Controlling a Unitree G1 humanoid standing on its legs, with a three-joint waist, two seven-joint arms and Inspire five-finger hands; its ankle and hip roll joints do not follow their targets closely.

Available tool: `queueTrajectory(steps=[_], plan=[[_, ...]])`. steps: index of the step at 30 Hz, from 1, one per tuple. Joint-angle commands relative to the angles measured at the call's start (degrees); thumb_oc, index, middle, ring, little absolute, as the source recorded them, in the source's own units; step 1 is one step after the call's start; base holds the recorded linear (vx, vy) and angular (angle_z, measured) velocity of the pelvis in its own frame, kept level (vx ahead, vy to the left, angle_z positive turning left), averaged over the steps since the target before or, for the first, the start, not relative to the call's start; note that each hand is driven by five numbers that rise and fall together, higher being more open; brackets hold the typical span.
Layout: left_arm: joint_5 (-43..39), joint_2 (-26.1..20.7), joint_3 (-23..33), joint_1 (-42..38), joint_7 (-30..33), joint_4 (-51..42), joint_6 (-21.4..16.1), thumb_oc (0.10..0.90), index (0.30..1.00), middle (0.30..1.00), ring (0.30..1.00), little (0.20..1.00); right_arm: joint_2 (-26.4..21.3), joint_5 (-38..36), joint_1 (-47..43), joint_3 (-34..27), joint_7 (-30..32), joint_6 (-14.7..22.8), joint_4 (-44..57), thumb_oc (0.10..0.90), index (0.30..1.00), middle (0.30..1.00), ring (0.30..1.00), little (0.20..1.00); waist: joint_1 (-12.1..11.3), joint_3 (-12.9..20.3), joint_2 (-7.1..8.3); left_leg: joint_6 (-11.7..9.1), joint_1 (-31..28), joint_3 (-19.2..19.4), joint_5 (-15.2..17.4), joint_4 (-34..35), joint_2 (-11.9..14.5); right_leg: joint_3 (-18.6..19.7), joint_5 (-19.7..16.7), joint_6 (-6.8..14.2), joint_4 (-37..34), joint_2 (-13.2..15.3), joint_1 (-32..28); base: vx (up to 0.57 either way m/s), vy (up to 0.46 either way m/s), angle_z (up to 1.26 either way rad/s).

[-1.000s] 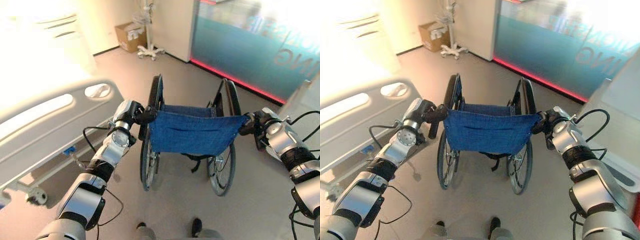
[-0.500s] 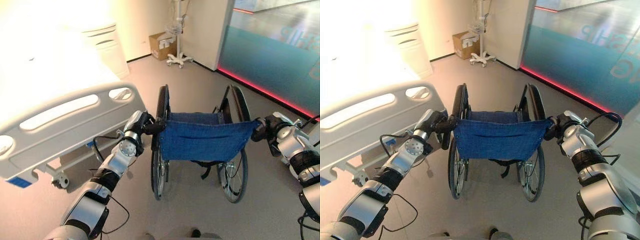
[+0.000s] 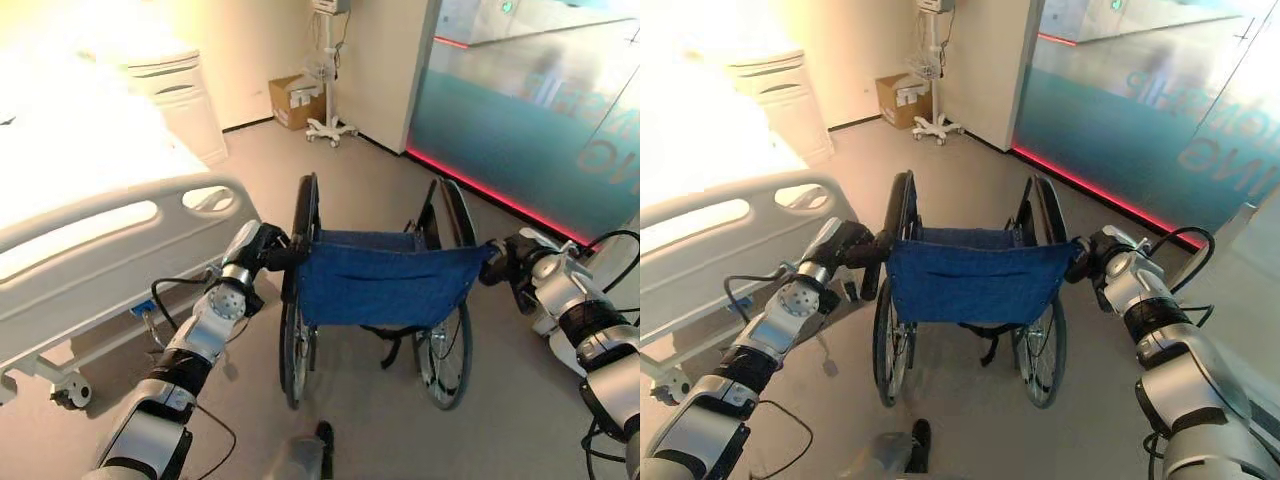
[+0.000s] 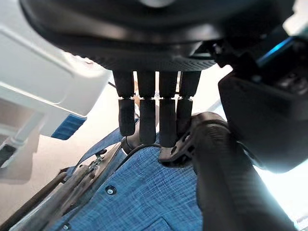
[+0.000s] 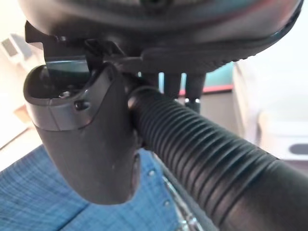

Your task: Push the wheelchair next to the bed

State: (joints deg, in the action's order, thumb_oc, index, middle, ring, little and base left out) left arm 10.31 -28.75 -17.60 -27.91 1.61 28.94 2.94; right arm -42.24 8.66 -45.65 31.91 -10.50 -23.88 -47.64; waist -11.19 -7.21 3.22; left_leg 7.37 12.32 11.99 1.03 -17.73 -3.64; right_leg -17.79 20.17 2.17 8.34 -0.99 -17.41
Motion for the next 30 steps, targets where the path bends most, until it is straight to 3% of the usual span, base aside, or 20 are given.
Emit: queueTrajectory(steps=[1,3,6,10,12,15,16,17,18,19,21,23,25,26,27,28,29,30], plan=[[6.6,-3.1,-9.3,8.9,-3.7,9.3,5.0,0.400,0.300,0.300,0.300,0.300,5.7,3.2,0.3,3.8,-3.3,16.1,4.9,0.400,0.300,0.300,0.300,0.300,-4.3,-4.3,2.04,-2.9,2.6,-4.1,0.3,3.3,-0.8,5.7,-17.1,4.1,7.1,4.6,2.2,0.44,0.135,0.32],[6.2,-3.5,-9.4,8.2,-1.5,9.9,5.1,0.400,0.300,0.300,0.300,0.300,6.7,2.8,-0.8,3.6,-3.1,16.8,2.6,0.400,0.300,0.300,0.300,0.300,-5.1,-4.3,2.86,-2.5,2.3,-6.5,0.3,3.9,-1.6,6.0,-22.7,5.8,9.6,7.3,3.1,0.37,0.138,0.35],[5.6,-3.0,-9.6,7.1,0.2,10.8,5.2,0.400,0.300,0.300,0.300,0.300,7.6,2.1,-1.6,3.2,-2.8,15.9,1.2,0.400,0.300,0.300,0.300,0.300,-5.5,-4.4,2.74,-2.1,2.2,-7.9,0.1,4.6,-1.9,6.4,-23.9,5.6,11.3,8.2,3.1,0.26,0.120,0.18],[7.5,-2.8,-10.9,5.9,0.2,11.3,4.7,0.400,0.300,0.300,0.300,0.300,8.5,1.3,-0.1,1.7,-1.6,14.2,-0.9,0.400,0.300,0.300,0.300,0.300,-4.8,-3.6,2.60,-0.4,1.1,-12.1,0.3,6.6,-4.2,12.9,-32.0,7.9,20.0,4.7,5.6,0.35,0.107,0.20],[7.7,-2.7,-11.0,6.2,0.4,11.5,5.1,0.400,0.300,0.300,0.300,0.300,8.4,1.2,1.8,1.9,-1.3,13.9,0.7,0.400,0.300,0.300,0.300,0.300,-2.8,-3.6,1.70,-0.1,-2.0,-13.9,0.9,7.5,-4.1,13.1,-33.8,7.9,25.2,5.5,12.7,0.39,0.080,0.40],[6.2,-2.3,-10.7,6.8,1.7,12.4,5.6,0.400,0.300,0.300,0.300,0.300,8.6,1.8,2.6,3.2,-1.2,11.8,4.7,0.400,0.300,0.300,0.300,0.300,1.4,-5.5,-1.63,0.5,-7.6,-16.5,3.4,7.4,-1.5,11.6,-32.4,5.5,28.8,8.0,30.9,0.38,0.000,-0.05],[5.6,-2.5,-10.4,6.7,1.0,12.1,5.5,0.400,0.300,0.300,0.300,0.300,8.2,1.5,2.7,3.3,-1.6,9.8,6.4,0.400,0.300,0.300,0.300,0.300,3.1,-6.8,-1.40,0.7,-9.1,-17.8,6.1,4.9,-2.0,12.8,-31.7,4.8,26.4,9.2,36.8,0.43,-0.140,-0.08],[5.4,-2.6,-10.4,6.4,0.4,12.0,5.6,0.400,0.300,0.300,0.300,0.300,7.9,1.2,2.6,3.3,-2.0,8.9,7.0,0.400,0.300,0.300,0.300,0.300,3.7,-6.8,-1.23,0.7,-9.6,-18.6,6.8,4.3,-2.1,13.2,-32.4,4.7,24.2,9.4,38.3,0.55,-0.283,0.36],[4.7,-2.5,-10.5,5.3,-1.3,12.0,5.2,0.400,0.300,0.300,0.300,0.300,7.1,0.8,1.7,3.1,-3.0,7.1,6.8,0.400,0.300,0.300,0.300,0.300,5.0,-7.0,0.14,0.1,-11.7,-20.5,9.8,3.1,-3.0,14.1,-32.9,5.1,15.1,10.8,39.4,0.45,-0.251,0.65],[4.3,-2.4,-10.5,5.0,-1.8,12.1,5.1,0.400,0.300,0.300,0.300,0.300,6.8,0.7,1.4,3.1,-3.3,6.6,6.8,0.400,0.300,0.300,0.300,0.300,5.4,-7.1,0.35,-0.2,-12.7,-21.1,10.7,2.9,-3.0,14.1,-33.1,5.3,12.3,11.3,39.0,0.55,-0.330,1.13],[3.9,-1.5,-10.9,3.6,-3.5,12.1,4.6,0.400,0.300,0.300,0.300,0.300,5.2,0.3,0.1,2.6,-4.5,4.4,6.4,0.400,0.300,0.300,0.300,0.300,6.9,-6.2,1.24,-2.3,-16.8,-23.6,14.0,3.3,-2.1,15.4,-31.2,5.8,-1.3,12.1,36.5,0.41,-0.252,1.37],[3.7,0.6,-10.6,3.6,-4.3,12.8,4.4,0.400,0.300,0.300,0.300,0.300,4.5,0.4,-1.0,2.5,-6.0,2.5,5.5,0.400,0.300,0.300,0.300,0.300,8.0,-3.8,1.58,-4.8,-19.9,-23.3,15.5,4.2,0.9,16.0,-30.3,6.2,-2.9,11.5,33.5,0.36,-0.225,1.58],[3.6,1.3,-10.4,3.8,-4.0,12.9,5.3,0.400,0.300,0.300,0.300,0.300,5.0,0.0,-1.8,2.7,-6.8,2.1,4.4,0.400,0.300,0.300,0.300,0.300,8.1,-2.4,1.96,-6.3,-20.9,-23.3,13.8,3.7,2.6,16.3,-29.9,6.6,-3.6,10.9,31.4,0.33,-0.292,1.02],[3.0,1.4,-10.4,4.2,-4.0,12.6,6.1,0.400,0.300,0.300,0.300,0.300,5.0,-1.0,-2.4,3.2,-7.4,1.6,4.1,0.400,0.300,0.300,0.300,0.300,8.1,-1.7,1.85,-7.7,-21.1,-22.8,10.4,3.1,4.8,16.1,-28.5,6.3,-1.9,10.1,30.0,0.32,-0.316,0.85],[2.9,1.3,-10.2,4.3,-4.3,12.5,6.5,0.400,0.300,0.300,0.300,0.300,5.0,-1.4,-2.9,3.5,-7.8,1.4,3.9,0.400,0.300,0.300,0.300,0.300,8.0,-1.5,1.84,-8.3,-21.2,-22.7,9.2,2.7,5.6,15.8,-27.7,6.1,-1.2,10.0,29.5,0.28,-0.277,0.74],[2.4,1.4,-10.1,4.3,-4.3,12.3,7.3,0.400,0.300,0.300,0.300,0.300,5.2,-1.5,-3.5,3.7,-8.0,1.7,3.6,0.400,0.300,0.300,0.300,0.300,7.9,-1.3,1.79,-9.3,-21.0,-22.3,6.3,2.0,7.0,14.9,-26.6,5.5,-0.3,10.0,28.6,0.24,-0.255,0.56],[2.3,1.6,-10.3,4.2,-4.1,12.4,7.6,0.400,0.300,0.300,0.300,0.300,5.4,-0.8,-4.4,4.0,-8.5,2.3,2.9,0.400,0.300,0.300,0.300,0.300,7.8,-1.2,1.79,-10.6,-19.6,-20.7,0.3,0.1,9.2,12.7,-25.8,4.6,-0.8,9.8,26.9,0.25,-0.271,0.47],[2.2,1.7,-10.4,4.1,-3.7,12.4,7.9,0.400,0.300,0.300,0.300,0.300,5.5,-0.7,-4.9,4.1,-8.6,2.6,2.4,0.400,0.300,0.300,0.300,0.300,7.8,-1.3,1.88,-10.9,-18.9,-19.9,-1.8,-1.1,10.0,11.8,-25.4,4.0,-1.2,9.7,26.1,0.22,-0.256,0.42]])
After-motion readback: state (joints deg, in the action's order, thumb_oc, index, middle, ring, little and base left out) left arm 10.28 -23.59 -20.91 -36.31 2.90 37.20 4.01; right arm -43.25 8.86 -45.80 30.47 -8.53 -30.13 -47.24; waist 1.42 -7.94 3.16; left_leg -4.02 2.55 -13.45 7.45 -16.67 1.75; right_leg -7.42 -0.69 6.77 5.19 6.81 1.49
